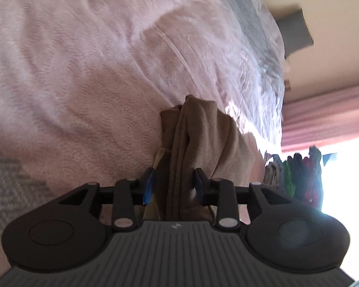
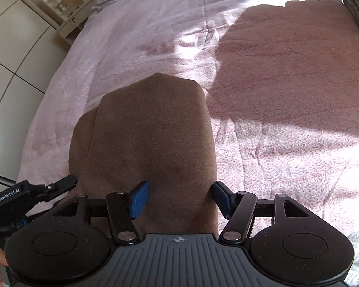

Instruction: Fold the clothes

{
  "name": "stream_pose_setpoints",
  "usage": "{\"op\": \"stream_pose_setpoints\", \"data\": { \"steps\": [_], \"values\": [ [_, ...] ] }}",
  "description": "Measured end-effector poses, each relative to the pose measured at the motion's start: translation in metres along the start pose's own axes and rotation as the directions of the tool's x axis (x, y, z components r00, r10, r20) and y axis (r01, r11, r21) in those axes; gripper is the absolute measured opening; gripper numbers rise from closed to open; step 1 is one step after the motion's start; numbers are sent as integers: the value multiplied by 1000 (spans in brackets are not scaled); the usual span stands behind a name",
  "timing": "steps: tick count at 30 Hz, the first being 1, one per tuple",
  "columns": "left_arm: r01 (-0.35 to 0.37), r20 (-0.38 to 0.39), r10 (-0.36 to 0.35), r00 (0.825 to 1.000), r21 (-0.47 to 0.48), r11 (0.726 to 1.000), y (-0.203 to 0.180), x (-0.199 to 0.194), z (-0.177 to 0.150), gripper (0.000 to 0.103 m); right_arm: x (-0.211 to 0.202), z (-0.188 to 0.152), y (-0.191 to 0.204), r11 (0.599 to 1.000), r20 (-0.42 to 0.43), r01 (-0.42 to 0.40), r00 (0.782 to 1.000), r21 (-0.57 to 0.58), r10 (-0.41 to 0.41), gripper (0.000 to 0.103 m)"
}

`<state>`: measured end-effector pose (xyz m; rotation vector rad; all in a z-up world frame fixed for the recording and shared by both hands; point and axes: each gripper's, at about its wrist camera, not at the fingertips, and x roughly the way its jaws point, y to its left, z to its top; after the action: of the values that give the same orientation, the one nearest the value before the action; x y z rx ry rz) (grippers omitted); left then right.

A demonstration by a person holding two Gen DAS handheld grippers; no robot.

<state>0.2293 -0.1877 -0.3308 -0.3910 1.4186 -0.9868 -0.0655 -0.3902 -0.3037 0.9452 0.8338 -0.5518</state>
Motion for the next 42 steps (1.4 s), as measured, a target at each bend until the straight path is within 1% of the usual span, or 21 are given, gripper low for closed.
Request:
{"op": "stream_pose_setpoints", "data": {
  "steps": [2,3,8,12,18,20,21,22,23,24,26,30,32,33,34,35,36,38,40,41,42],
  "values": [
    [1,24,0,1000,-42,999,0,-21,-12,33,-13,-1,-18,997,-5,-38,999,61,38,72],
    [10,39,-7,999,-78,997,2,-34,-22,36,-19,-3,-27,994,-6,-56,998,89,57,84],
    [78,91,-57,994,-243,967,8,-87,-85,48,-39,-25,-66,958,-72,-186,976,219,206,86],
    [110,95,-84,992,-318,942,9,-81,-133,52,-26,-32,-77,929,-91,-243,957,278,277,86],
    [86,193,-18,981,-352,932,8,-32,-146,54,-6,-44,-93,875,-111,-319,918,365,381,85],
    [111,253,-14,967,-374,921,10,-24,-144,46,2,-44,-95,858,-115,-340,905,385,410,71],
    [126,275,-16,961,-384,915,11,-21,-142,39,5,-44,-96,849,-116,-349,898,396,424,52],
    [142,289,-25,957,-394,908,12,-19,-141,31,6,-46,-97,840,-117,-356,893,410,435,38],
    [154,300,-31,953,-397,905,12,-20,-139,11,6,-47,-97,830,-118,-362,887,425,447,32],
    [161,309,-35,950,-391,906,11,-22,-137,10,6,-49,-96,820,-117,-368,881,439,459,23],
    [156,330,-43,943,-324,933,2,-35,-132,8,-4,-56,-92,795,-107,-388,867,466,486,18],
    [108,374,-16,927,-226,968,-5,-71,-113,8,-17,-75,-68,750,-148,-440,807,494,571,17],
    [44,372,38,928,-211,977,1,-80,-102,9,-12,-82,-53,769,-221,-439,784,464,581,18],
    [10,356,65,932,-204,979,4,-80,-98,10,-9,-84,-47,791,-263,-430,779,436,569,25],
    [-20,332,92,939,-214,977,8,-78,-94,13,-5,-80,-43,830,-313,-401,789,388,528,54],
    [-35,311,113,944,-246,969,11,-75,-92,21,-3,-75,-41,862,-346,-378,802,338,487,70],
    [-35,304,123,945,-278,960,14,-73,-92,27,-7,-61,-45,882,-329,-373,826,287,457,77],
    [-35,300,140,944,-329,944,19,-71,-96,32,-16,-34,-52,917,-289,-356,872,183,396,80],
    [-31,327,146,934,-334,942,19,-76,-108,39,-25,1,-60,944,-231,-324,915,64,330,88],
    [-26,341,152,928,-346,938,20,-80,-114,46,-26,18,-63,950,-211,-314,927,12,309,88],
    [-17,354,159,922,-374,927,21,-82,-123,52,-16,26,-59,940,-241,-340,913,1,331,90]
  ]
}}
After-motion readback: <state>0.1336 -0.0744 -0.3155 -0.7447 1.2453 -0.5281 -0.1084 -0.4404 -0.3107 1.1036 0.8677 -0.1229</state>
